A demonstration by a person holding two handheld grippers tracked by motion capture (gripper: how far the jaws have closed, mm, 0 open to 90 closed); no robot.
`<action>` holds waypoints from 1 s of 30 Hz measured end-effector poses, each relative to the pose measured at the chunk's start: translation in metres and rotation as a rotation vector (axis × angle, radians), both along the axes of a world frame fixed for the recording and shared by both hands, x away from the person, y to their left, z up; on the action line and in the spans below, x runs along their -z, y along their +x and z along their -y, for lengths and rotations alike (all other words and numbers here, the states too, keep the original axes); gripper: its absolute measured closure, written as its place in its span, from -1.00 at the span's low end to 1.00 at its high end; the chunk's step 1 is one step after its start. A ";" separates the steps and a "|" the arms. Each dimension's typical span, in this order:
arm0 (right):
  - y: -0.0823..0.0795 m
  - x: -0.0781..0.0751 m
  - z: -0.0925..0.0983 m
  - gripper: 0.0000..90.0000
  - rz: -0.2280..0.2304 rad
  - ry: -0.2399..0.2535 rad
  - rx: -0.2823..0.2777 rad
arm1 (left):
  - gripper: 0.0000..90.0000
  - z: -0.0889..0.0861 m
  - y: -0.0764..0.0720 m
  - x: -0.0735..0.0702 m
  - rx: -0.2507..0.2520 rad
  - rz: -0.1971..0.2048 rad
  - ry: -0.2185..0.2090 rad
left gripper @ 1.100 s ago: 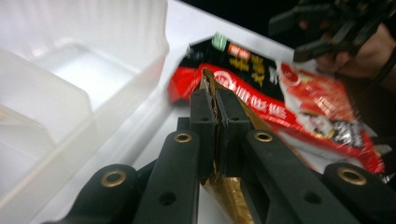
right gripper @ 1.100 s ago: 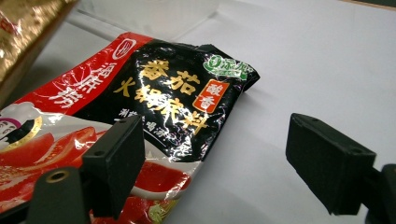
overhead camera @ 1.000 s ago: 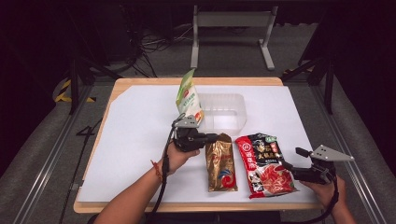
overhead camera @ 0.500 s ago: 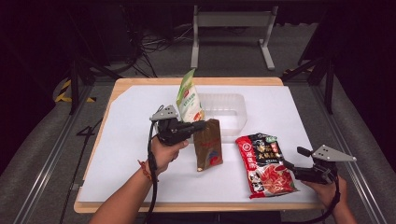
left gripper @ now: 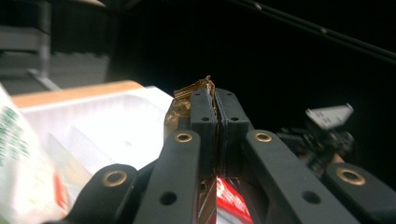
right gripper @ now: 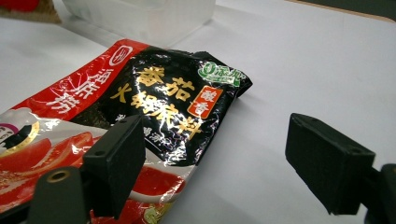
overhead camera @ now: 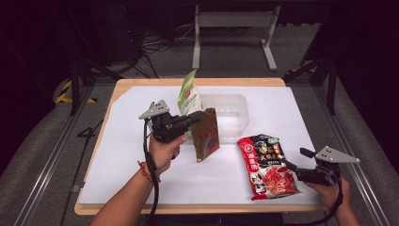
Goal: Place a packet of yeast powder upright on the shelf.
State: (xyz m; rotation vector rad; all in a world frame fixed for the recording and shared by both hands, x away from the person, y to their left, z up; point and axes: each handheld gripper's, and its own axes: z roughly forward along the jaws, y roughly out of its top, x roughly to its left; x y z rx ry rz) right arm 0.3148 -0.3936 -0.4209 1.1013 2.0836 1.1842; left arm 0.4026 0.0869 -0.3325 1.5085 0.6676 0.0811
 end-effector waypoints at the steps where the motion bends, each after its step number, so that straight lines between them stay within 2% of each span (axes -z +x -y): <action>1: 0.000 0.000 0.000 -0.54 -0.001 0.000 0.000 | 0.94 0.000 0.000 -0.003 -0.021 0.005 0.000; 3: 0.000 0.000 -0.001 -0.54 0.000 -0.002 0.001 | 0.94 0.001 0.001 -0.007 -0.042 0.012 -0.010; 8: 0.001 0.001 -0.001 -0.54 -0.003 -0.007 0.000 | 0.94 0.008 0.010 -0.015 -0.099 0.036 0.004; 10: 0.001 0.001 -0.002 -0.54 -0.007 -0.007 -0.002 | 0.94 0.011 0.014 -0.017 -0.118 0.028 0.005; 12: 0.001 0.001 -0.002 -0.54 -0.005 -0.010 -0.007 | 0.94 0.013 0.020 -0.019 -0.146 0.020 0.032; 13: 0.001 0.001 -0.002 -0.54 -0.006 -0.009 -0.005 | 0.94 0.014 0.022 -0.020 -0.160 0.015 0.033; 15: 0.001 0.001 -0.002 -0.54 -0.006 -0.011 -0.003 | 0.94 0.014 0.025 -0.021 -0.165 0.008 0.037; 17: 0.001 0.002 -0.001 -0.54 -0.007 -0.013 0.002 | 0.94 0.016 0.026 -0.022 -0.194 0.026 0.056; 20: 0.000 0.002 -0.001 -0.54 -0.007 -0.014 0.001 | 0.94 0.017 0.030 -0.022 -0.202 0.016 0.052; 21: 0.000 0.002 -0.001 -0.54 -0.007 -0.013 0.001 | 0.94 0.019 0.031 -0.021 -0.216 0.025 0.068; 23: 0.000 0.002 -0.001 -0.54 -0.006 -0.013 0.001 | 0.94 0.021 0.034 -0.020 -0.219 0.013 0.061; 24: 0.000 0.002 -0.001 -0.54 -0.007 -0.012 0.000 | 0.94 0.023 0.036 -0.020 -0.233 0.005 0.066; 25: 0.000 0.002 -0.002 -0.54 -0.005 -0.015 -0.001 | 0.94 0.025 0.037 -0.020 -0.268 0.012 0.089; 27: 0.001 0.002 -0.002 -0.54 -0.004 -0.016 -0.004 | 0.94 0.027 0.041 -0.020 -0.291 0.011 0.094; 28: 0.001 0.002 -0.002 -0.54 -0.005 -0.015 -0.004 | 0.94 0.028 0.043 -0.020 -0.310 0.016 0.110; 30: 0.001 0.002 -0.002 -0.54 -0.007 -0.017 -0.006 | 0.94 0.030 0.046 -0.020 -0.319 0.013 0.113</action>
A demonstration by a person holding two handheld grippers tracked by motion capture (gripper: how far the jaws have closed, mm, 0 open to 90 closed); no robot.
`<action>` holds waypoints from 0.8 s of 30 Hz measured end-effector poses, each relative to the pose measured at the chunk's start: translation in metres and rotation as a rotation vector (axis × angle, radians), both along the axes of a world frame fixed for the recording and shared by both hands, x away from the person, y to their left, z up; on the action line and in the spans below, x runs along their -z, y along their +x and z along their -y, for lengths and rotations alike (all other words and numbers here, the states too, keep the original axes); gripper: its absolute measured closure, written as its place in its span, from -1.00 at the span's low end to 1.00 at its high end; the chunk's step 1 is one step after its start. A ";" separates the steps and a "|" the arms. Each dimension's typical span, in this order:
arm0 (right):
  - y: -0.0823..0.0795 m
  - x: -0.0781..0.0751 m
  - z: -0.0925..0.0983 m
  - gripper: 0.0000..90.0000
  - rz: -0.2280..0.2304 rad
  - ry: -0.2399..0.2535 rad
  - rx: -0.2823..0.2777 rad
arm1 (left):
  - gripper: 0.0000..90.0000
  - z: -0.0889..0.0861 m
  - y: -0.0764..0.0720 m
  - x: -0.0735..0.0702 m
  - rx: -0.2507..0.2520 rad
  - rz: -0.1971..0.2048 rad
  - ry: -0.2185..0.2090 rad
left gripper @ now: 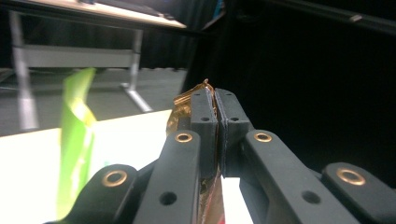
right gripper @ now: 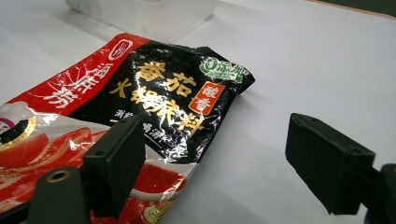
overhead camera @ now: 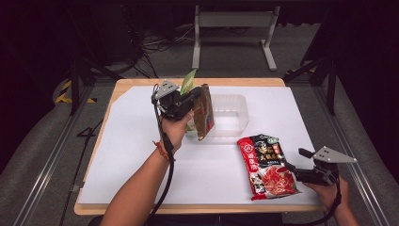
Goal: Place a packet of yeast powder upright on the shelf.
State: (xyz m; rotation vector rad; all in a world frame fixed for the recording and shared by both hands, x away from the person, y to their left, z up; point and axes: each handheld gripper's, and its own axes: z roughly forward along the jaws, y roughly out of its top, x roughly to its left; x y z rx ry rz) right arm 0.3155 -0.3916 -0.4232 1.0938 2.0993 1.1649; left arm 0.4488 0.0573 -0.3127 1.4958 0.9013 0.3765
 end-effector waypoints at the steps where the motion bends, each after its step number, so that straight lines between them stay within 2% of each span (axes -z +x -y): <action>1: 0.000 0.000 0.000 -0.54 0.000 0.001 -0.001 | 0.94 0.001 0.002 0.000 0.000 -0.010 -0.005; 3: 0.000 0.000 0.001 -0.54 -0.001 0.002 0.001 | 0.94 0.008 0.007 0.001 -0.036 0.009 0.042; 11: 0.000 0.000 0.001 -0.54 -0.001 0.002 0.002 | 0.94 0.020 0.025 0.003 -0.101 -0.004 0.050; 14: 0.000 0.000 0.001 -0.54 0.000 0.001 0.002 | 0.94 0.025 0.032 -0.001 -0.126 0.004 0.066; 19: -0.001 0.000 0.001 -0.54 0.000 0.002 0.000 | 0.94 0.034 0.041 -0.007 -0.143 0.024 0.079; 22: -0.001 0.000 0.001 -0.54 0.000 0.003 -0.001 | 0.94 0.039 0.044 -0.005 -0.148 0.017 0.081; 24: -0.001 0.000 0.001 -0.54 0.002 0.005 -0.001 | 0.94 0.043 0.047 -0.002 -0.158 0.026 0.098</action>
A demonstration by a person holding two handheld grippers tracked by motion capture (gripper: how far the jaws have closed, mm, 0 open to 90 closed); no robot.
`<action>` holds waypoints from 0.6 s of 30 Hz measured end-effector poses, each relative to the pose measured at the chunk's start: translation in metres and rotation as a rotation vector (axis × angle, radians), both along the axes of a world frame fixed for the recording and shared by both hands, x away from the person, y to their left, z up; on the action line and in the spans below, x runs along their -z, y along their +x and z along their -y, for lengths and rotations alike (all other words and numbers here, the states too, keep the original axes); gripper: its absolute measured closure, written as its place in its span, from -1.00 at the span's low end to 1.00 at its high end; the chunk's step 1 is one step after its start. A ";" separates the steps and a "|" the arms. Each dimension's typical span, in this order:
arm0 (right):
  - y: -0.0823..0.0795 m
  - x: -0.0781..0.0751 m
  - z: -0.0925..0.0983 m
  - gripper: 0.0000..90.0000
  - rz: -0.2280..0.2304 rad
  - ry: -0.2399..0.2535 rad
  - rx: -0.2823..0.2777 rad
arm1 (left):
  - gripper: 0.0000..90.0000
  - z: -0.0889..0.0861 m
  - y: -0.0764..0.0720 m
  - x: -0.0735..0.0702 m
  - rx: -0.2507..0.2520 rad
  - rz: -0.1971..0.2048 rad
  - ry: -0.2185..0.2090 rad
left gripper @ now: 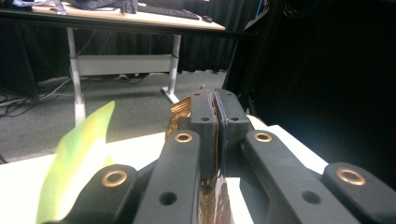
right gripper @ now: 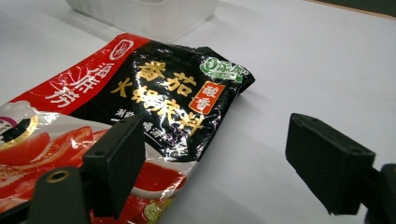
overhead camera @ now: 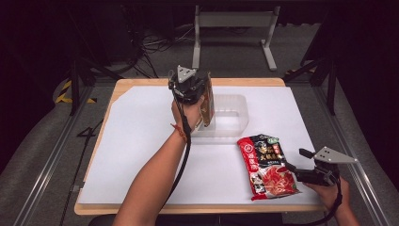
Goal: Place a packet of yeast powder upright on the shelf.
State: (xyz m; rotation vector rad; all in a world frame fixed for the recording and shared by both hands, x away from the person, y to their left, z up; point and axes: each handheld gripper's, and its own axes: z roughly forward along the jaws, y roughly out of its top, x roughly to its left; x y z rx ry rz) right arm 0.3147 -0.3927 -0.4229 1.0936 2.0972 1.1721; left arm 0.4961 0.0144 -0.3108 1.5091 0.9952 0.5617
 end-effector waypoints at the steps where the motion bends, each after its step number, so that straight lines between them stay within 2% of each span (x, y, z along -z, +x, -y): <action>1: 0.000 0.000 0.000 -0.54 -0.001 0.000 0.000 | 0.94 0.002 0.002 0.002 -0.001 -0.015 -0.008; 6: 0.000 0.000 0.000 -0.54 0.001 -0.002 -0.001 | 0.94 0.008 0.005 0.014 0.011 -0.038 -0.001; 10: -0.001 0.000 0.001 -0.54 -0.002 0.004 0.002 | 0.93 0.010 0.005 0.022 0.024 -0.034 0.009; 14: 0.000 0.000 0.000 -0.54 0.000 0.003 0.000 | 0.92 0.012 -0.001 0.032 0.074 -0.022 0.019; 18: 0.000 0.001 0.000 -0.54 -0.002 0.008 0.000 | 0.91 0.011 -0.007 0.033 0.099 -0.008 0.034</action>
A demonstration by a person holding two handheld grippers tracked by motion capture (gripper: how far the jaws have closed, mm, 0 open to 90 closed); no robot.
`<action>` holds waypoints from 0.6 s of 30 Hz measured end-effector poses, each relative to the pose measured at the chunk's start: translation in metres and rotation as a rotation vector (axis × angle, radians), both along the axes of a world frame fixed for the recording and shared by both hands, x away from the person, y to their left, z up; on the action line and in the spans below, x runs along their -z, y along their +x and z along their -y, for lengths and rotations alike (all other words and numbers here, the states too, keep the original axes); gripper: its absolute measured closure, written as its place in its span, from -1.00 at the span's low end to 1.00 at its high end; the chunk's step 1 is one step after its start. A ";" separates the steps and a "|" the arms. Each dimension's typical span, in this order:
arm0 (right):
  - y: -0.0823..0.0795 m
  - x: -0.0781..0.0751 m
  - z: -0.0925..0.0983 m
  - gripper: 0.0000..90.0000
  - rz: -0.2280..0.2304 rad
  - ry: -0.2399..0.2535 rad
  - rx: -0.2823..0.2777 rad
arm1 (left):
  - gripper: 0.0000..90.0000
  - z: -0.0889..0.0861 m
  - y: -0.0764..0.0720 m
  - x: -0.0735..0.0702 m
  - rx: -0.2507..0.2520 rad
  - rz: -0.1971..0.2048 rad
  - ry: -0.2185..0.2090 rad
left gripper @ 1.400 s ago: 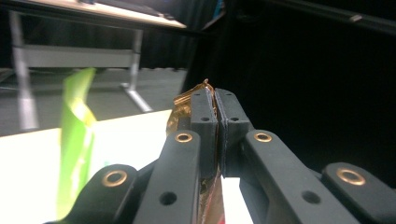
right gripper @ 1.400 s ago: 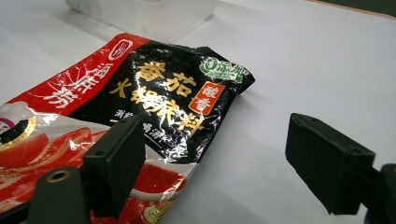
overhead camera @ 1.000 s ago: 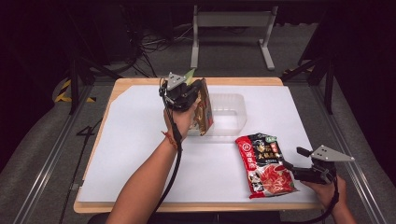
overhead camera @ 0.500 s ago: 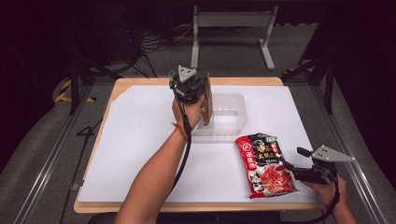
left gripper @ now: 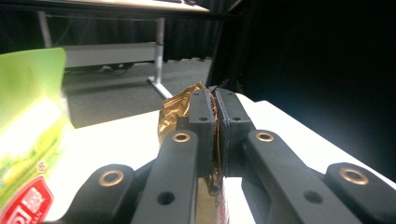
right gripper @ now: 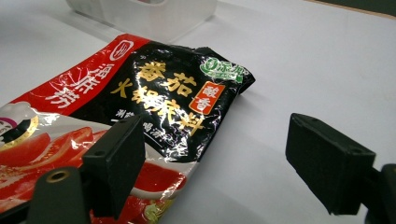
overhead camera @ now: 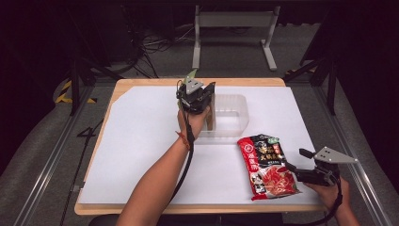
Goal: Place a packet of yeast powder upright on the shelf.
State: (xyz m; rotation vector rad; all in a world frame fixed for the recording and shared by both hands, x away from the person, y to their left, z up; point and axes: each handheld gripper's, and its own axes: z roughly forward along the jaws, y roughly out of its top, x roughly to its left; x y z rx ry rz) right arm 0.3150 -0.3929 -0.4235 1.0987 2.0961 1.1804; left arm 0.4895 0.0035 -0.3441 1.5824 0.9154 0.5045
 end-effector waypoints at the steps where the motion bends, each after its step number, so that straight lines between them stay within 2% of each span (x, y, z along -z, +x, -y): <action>1: 0.000 0.000 0.000 -0.55 -0.001 0.009 0.002 | 0.91 0.000 -0.001 0.000 0.002 0.006 0.013; 3: 0.001 0.000 0.000 -0.55 0.000 0.010 0.008 | 0.91 -0.001 -0.002 0.000 0.012 0.017 0.030; 7: 0.001 0.000 0.000 -0.55 -0.006 0.012 0.009 | 0.90 -0.003 -0.002 0.000 0.032 0.015 0.034; 9: 0.000 0.000 -0.001 -0.55 -0.006 0.004 0.002 | 0.89 -0.004 -0.004 0.000 0.047 0.030 0.060; 13: 0.001 0.000 0.000 -0.55 -0.009 0.005 0.005 | 0.89 -0.003 -0.008 0.001 0.079 0.039 0.071; 15: 0.001 0.000 0.000 -0.54 -0.009 0.004 0.002 | 0.88 -0.002 -0.010 0.001 0.088 0.055 0.097; 18: 0.000 0.000 0.000 -0.49 -0.009 0.004 -0.001 | 0.87 -0.003 -0.012 0.000 0.115 0.052 0.109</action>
